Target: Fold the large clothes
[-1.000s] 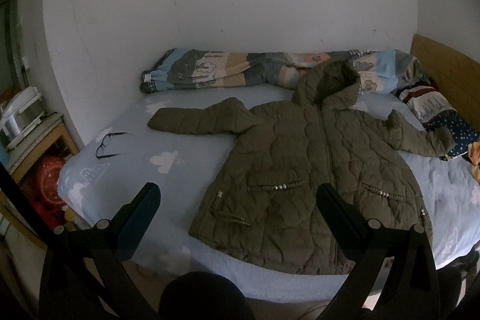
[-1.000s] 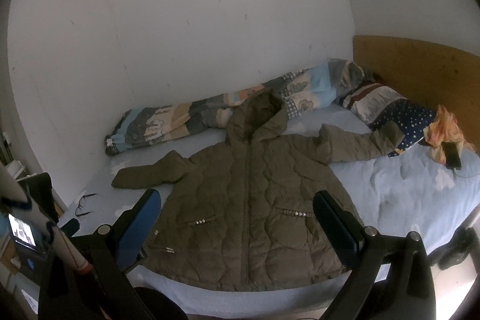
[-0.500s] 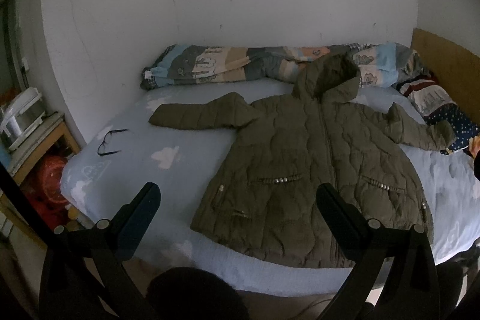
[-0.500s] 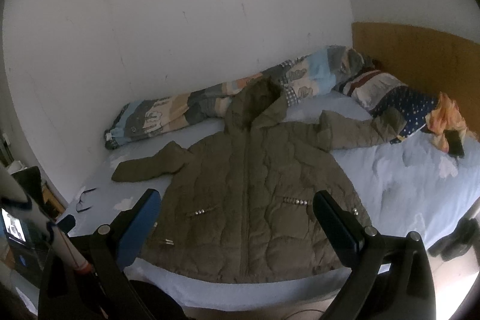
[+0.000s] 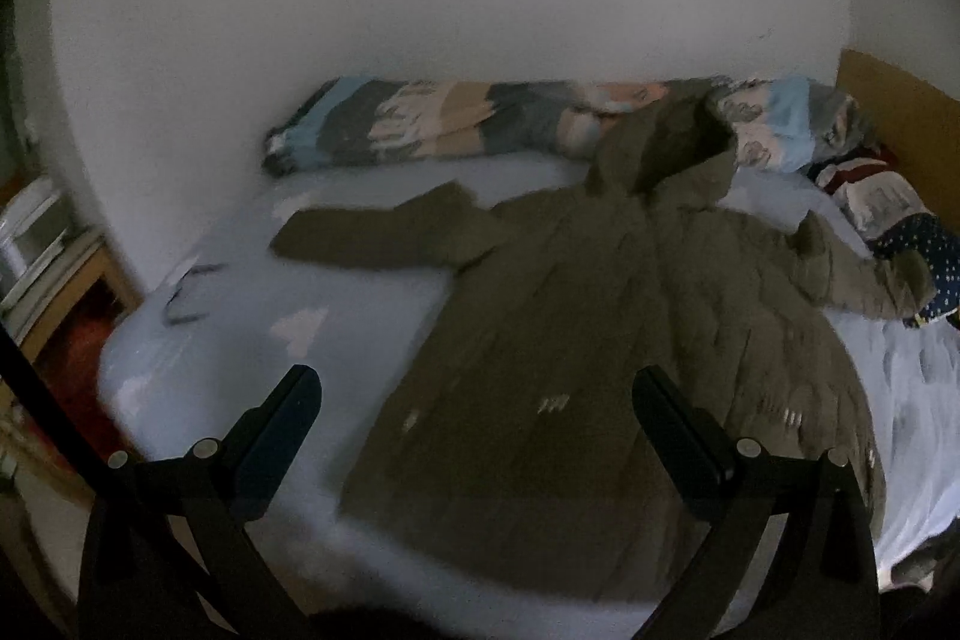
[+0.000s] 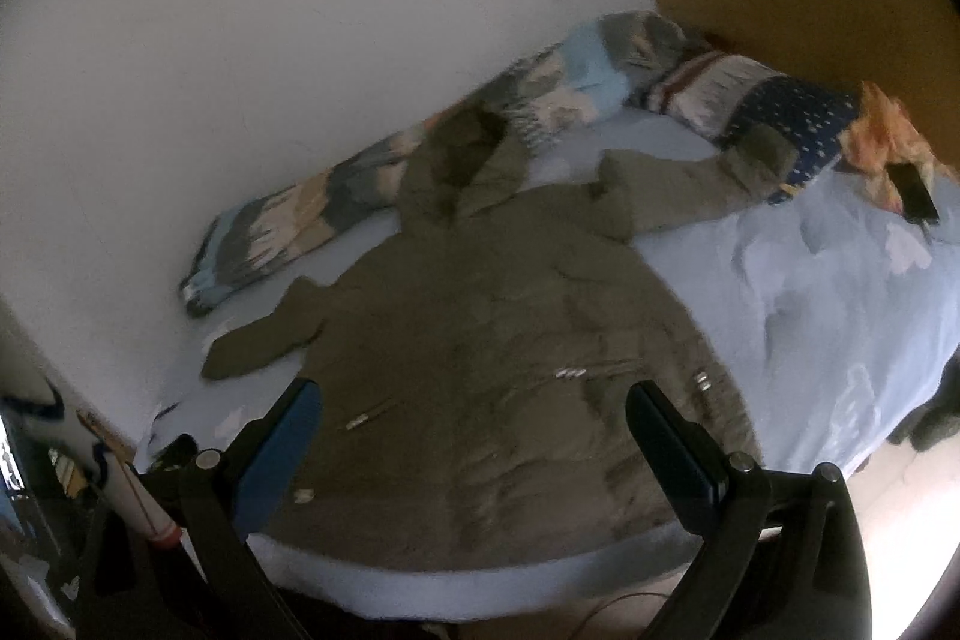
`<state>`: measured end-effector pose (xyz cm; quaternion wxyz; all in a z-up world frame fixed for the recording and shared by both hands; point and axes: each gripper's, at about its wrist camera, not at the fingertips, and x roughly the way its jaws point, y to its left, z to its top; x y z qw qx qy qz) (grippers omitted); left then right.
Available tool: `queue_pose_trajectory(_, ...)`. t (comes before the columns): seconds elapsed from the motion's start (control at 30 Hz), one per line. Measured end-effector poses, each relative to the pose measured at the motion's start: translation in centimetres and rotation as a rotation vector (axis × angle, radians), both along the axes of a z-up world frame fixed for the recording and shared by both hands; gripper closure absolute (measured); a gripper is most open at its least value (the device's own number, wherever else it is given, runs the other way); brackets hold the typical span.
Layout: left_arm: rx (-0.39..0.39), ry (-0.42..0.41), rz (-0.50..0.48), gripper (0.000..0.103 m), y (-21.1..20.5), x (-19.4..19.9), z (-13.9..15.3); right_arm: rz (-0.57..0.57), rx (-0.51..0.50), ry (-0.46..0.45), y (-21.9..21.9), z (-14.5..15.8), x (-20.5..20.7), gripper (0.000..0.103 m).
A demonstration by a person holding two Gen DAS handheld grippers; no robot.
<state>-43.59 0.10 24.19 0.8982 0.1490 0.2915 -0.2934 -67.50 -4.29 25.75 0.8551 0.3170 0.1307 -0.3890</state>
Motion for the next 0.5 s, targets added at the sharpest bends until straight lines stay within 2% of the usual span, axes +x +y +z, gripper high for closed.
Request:
queue_pose_trajectory(0.1, -0.021, -0.023, -0.021, 0.0, -5.1, 1.3, -1.1, -0.055, 0.047, 0.008, -4.6, -0.9, -1.0, 0.0)
queue_pose_trajectory(0.23, -0.081, 0.01, -0.047, 0.0, -11.6, 2.6, -3.7, -0.16, 0.044, 0.033, -11.4, -1.7, -2.6, 0.0)
queue_pose_trajectory(0.3, -0.105, -0.037, -0.031, 0.0, -13.2, 2.7, -5.4, -0.2, 0.038, 0.053, -15.9, -2.4, -3.4, 0.0)
queue_pose_trajectory(0.37, -0.058, -0.102, 0.005, 0.0, -14.3, 2.7, -6.8, -0.244, 0.053, 0.074, -20.7, -3.4, -4.3, 0.0)
queue_pose_trajectory(0.43, -0.064, -0.054, -0.02, 0.0, -15.3, 3.6, -6.9, -0.249, 0.108, 0.108, -25.6, -4.7, -4.7, 0.003)
queue_pose_trajectory(0.5, -0.074, -0.039, 0.008, 0.0, -15.9, 4.6, -7.0, -0.271, 0.182, 0.086, -31.2, -6.3, -6.1, 0.01)
